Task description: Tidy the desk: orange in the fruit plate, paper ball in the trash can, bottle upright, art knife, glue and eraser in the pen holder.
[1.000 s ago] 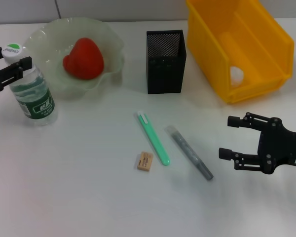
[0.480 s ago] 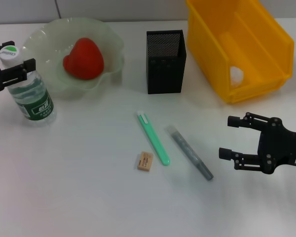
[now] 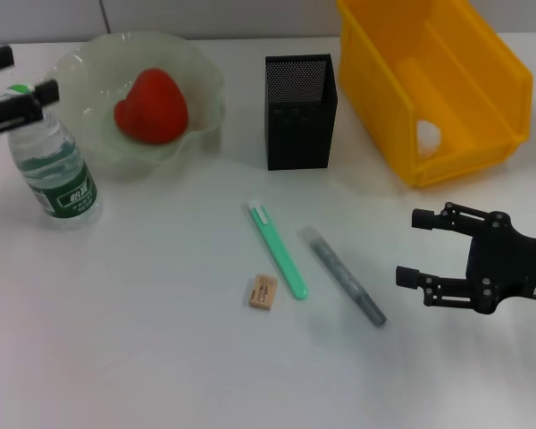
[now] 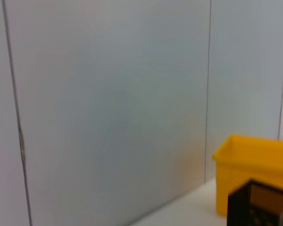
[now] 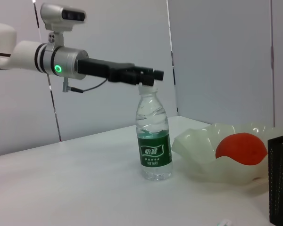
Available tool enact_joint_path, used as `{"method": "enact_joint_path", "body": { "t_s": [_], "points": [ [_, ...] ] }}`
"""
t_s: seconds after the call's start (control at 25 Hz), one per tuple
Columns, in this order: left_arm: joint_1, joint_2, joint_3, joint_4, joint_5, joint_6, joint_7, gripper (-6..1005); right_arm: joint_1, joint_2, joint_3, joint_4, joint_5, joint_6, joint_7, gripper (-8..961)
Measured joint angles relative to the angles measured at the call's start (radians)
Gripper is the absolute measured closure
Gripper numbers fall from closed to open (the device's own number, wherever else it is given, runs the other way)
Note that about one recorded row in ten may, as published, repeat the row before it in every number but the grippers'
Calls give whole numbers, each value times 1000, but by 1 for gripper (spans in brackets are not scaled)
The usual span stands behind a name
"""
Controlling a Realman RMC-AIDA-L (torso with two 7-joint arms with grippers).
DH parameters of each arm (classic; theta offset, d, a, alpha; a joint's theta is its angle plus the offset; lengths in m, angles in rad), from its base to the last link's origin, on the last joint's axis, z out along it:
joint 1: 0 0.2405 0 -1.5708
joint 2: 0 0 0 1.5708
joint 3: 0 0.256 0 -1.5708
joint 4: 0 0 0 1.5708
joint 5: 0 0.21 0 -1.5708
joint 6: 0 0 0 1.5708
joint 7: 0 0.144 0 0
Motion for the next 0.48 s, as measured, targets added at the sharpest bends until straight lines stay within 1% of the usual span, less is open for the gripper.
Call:
{"method": "enact_joint_path", "body": {
  "t_s": [0.12,0.16,0.2,0.4,0.48],
  "points": [
    [1,0,-3,-4,-39,2,-5,192,2,0,3,1,0,0,0,136],
    [-1,2,-11,-21,-88,19,-9,192,2,0,4,1,0,0,0,136],
    [-3,3,-12,-29,-104,32,-10,192,3,0,5,1,0,0,0,136],
    [-18,21,-13,-122,-236,171,-13,192,6,0,7,2,0,-1,0,136],
    [-34,29,-13,-195,-268,233,-11,192,8,0,9,0,2,-3,0,136]
  ]
}}
